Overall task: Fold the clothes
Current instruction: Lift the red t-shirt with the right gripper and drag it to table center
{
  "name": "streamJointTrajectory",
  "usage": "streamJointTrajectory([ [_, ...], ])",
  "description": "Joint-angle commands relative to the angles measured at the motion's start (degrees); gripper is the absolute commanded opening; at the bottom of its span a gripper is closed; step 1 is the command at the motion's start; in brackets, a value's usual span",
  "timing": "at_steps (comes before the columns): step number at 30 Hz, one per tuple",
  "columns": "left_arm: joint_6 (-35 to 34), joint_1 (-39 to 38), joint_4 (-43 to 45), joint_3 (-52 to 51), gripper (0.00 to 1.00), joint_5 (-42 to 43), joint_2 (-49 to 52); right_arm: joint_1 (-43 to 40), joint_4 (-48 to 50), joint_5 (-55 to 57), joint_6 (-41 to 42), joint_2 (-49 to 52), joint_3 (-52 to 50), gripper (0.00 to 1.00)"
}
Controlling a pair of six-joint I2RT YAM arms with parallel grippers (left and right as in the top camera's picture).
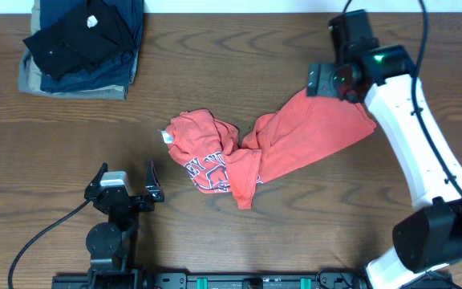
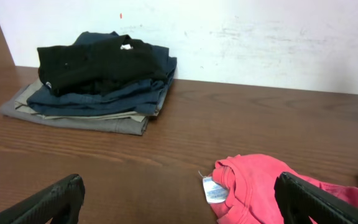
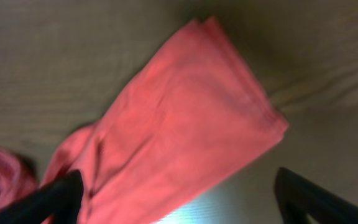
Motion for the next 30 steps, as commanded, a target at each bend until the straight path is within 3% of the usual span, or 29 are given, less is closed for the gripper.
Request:
streamJointTrajectory([
  [1, -0.48, 0.26, -2.08, -1.05, 0.98, -1.68, -0.09, -3.02, 3.87, -0.39, -1.99, 3.41, -1.16, 0.84],
  [5, -0.48, 0.26, -2.08, -1.05, 0.98, -1.68, -0.09, -4.33, 9.86, -5.79, -2.62, 7.39, -1.16, 0.86],
  [16, -0.48, 0.26, -2.08, -1.05, 0.98, -1.68, -0.09, -3.54, 20.72, -6.05, -2.43, 21.03, -1.14, 0.87],
  [30, -0.48, 0.26, -2.08, -1.05, 0.98, -1.68, -0.09, -3.98, 32.94, -3.43, -2.38, 29.64, -1.14, 0.72],
])
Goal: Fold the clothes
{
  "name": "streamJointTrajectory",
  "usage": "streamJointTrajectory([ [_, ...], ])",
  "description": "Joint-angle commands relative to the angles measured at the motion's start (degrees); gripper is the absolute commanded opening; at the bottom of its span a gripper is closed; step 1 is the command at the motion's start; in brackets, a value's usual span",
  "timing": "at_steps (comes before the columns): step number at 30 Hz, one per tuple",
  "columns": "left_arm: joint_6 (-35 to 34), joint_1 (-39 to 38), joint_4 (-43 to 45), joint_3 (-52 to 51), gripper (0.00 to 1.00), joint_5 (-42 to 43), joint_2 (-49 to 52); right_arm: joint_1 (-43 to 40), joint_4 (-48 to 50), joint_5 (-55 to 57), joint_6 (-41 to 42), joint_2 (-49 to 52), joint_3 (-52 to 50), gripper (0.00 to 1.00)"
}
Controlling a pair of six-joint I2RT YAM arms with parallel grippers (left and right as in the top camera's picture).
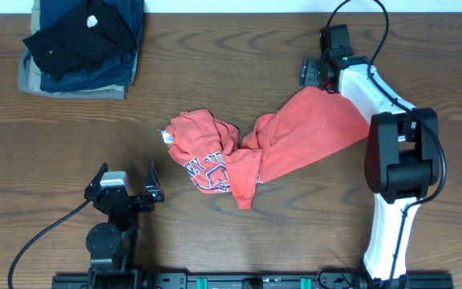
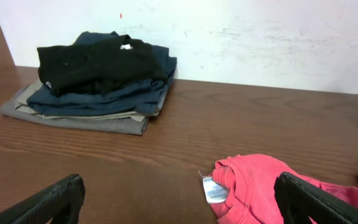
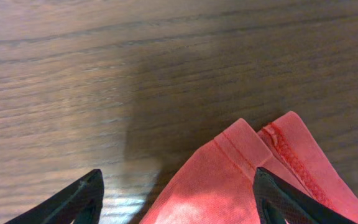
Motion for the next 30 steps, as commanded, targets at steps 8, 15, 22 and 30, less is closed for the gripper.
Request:
streamJointTrajectory([
  [8, -0.48, 0.26, -2.08, -1.05, 0.98, -1.68, -0.09, -0.46, 1.51, 3.63, -0.35, 3.48, -0.02, 0.55],
  [15, -0.48, 0.26, -2.08, -1.05, 0.98, -1.68, -0.09, -0.46, 1.4, 5.11, 0.11, 3.43, 0.17, 0.4],
  [22, -0.48, 0.26, -2.08, -1.05, 0.98, -1.68, -0.09, -0.46, -0.52, 5.68, 0.09, 3.39, 2.4, 0.24],
  [30, -0.48, 0.26, -2.08, -1.05, 0.98, -1.68, -0.09, -0.46, -2.21, 5.7, 0.96, 3.26, 3.96, 0.08],
])
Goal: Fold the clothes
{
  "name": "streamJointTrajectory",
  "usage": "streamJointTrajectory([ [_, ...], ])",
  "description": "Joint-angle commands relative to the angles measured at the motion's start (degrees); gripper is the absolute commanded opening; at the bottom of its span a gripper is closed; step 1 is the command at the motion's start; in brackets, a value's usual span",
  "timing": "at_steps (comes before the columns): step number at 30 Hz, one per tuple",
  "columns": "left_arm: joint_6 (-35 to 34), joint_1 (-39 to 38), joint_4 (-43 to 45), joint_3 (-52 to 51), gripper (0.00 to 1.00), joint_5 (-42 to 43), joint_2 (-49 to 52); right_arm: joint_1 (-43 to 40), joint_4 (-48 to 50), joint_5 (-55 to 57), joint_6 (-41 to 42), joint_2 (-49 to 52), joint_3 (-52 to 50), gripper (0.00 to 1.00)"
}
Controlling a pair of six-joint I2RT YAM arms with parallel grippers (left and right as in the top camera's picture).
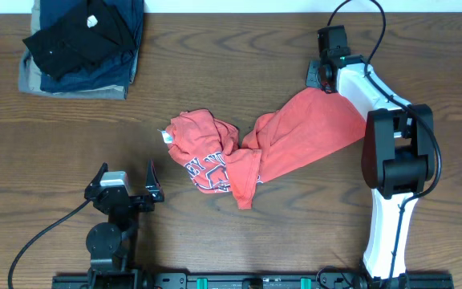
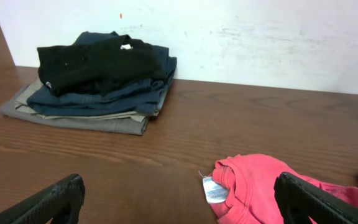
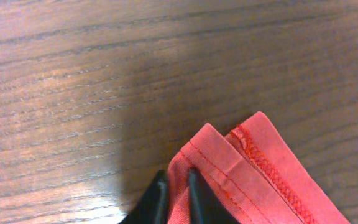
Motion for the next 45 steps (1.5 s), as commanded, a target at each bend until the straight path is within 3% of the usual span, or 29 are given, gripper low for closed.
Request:
streamJointTrajectory([
  [1, -0.48, 0.26, -2.08, -1.05, 0.98, -1.68, -0.09, -0.39, -0.9, 0.81, 0.52, 1.2, 2.1, 0.06],
  [5, -0.48, 0.26, -2.08, -1.05, 0.98, -1.68, -0.09, -0.39, -2.58, 0.81, 0.52, 1.2, 3.5, 0.01],
  [22, -0.48, 0.26, -2.08, -1.05, 0.98, -1.68, -0.09, -0.39, -10.51, 3.39, 4.59, -4.5, 4.66, 0.01],
  [34, -0.48, 0.26, -2.08, -1.05, 0.98, -1.68, -0.09, -0.39, -33.38, 10.23, 14.34, -21.14, 4.66, 0.01],
  [40, -0.48, 0.26, -2.08, -1.05, 0.98, -1.68, -0.09, -0.39, -45.09, 10.75, 15.23, -27.54, 4.66, 0.01],
  [45, -0.48, 0.26, -2.08, -1.05, 0.98, -1.68, -0.09, -0.42, -55.34, 17.4, 23.37, -28.89, 4.59, 0.01],
])
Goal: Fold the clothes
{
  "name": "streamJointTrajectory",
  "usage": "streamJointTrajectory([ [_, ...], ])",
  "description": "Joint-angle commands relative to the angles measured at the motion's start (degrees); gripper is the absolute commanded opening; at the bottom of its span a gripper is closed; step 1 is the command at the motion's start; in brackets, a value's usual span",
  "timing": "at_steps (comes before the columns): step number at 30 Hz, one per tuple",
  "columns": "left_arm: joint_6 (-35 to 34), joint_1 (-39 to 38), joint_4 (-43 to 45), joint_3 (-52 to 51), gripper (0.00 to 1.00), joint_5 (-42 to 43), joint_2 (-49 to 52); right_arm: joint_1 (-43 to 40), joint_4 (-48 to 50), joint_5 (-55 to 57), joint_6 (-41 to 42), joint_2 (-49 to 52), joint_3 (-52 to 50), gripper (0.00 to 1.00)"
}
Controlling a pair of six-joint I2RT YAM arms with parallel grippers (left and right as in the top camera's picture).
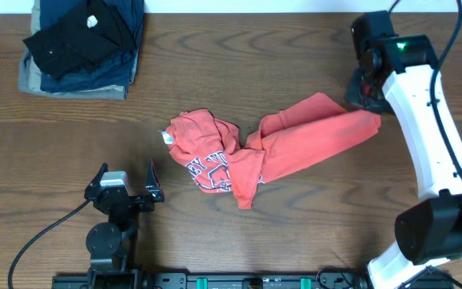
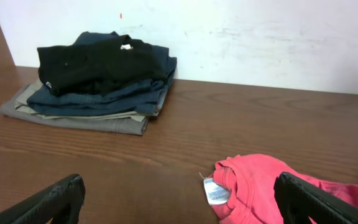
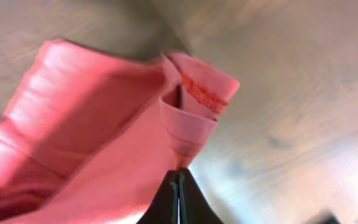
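Note:
A red T-shirt (image 1: 279, 143) lies crumpled mid-table, its left part bunched with white print and a neck label (image 2: 216, 190), its right part drawn out toward the right. My right gripper (image 3: 178, 177) is shut on the shirt's hemmed corner (image 3: 191, 106), holding it near the table's right side (image 1: 365, 98). My left gripper (image 1: 127, 191) rests open near the front edge, left of the shirt, with nothing between its fingers (image 2: 48, 202).
A stack of folded clothes (image 1: 83, 44), black on navy on khaki, sits at the back left corner, also in the left wrist view (image 2: 98, 78). A white wall (image 2: 229, 31) runs behind the wooden table (image 1: 231, 48).
My right gripper, shut on the shirt's corner at the back, has moved right and toward the front with it. The shirt's right part is now drawn out longer and narrower. The left arm has not moved.
My right gripper was open above the shirt's right part. Then it stood open at the shirt's back corner, then shut on that hem. Now it holds the corner farther right, stretching the cloth. The left gripper stayed open and still throughout.

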Motion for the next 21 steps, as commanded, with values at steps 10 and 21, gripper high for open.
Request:
streamJointTrajectory([
  [10, -0.48, 0.26, -2.08, -1.05, 0.98, -1.68, -0.09, -1.31, -3.02, 10.27, 13.84, -1.01, -11.08, 0.01],
  [21, -0.48, 0.26, -2.08, -1.05, 0.98, -1.68, -0.09, -10.03, 2.45, 10.25, 16.48, -1.2, -23.34, 0.01],
])
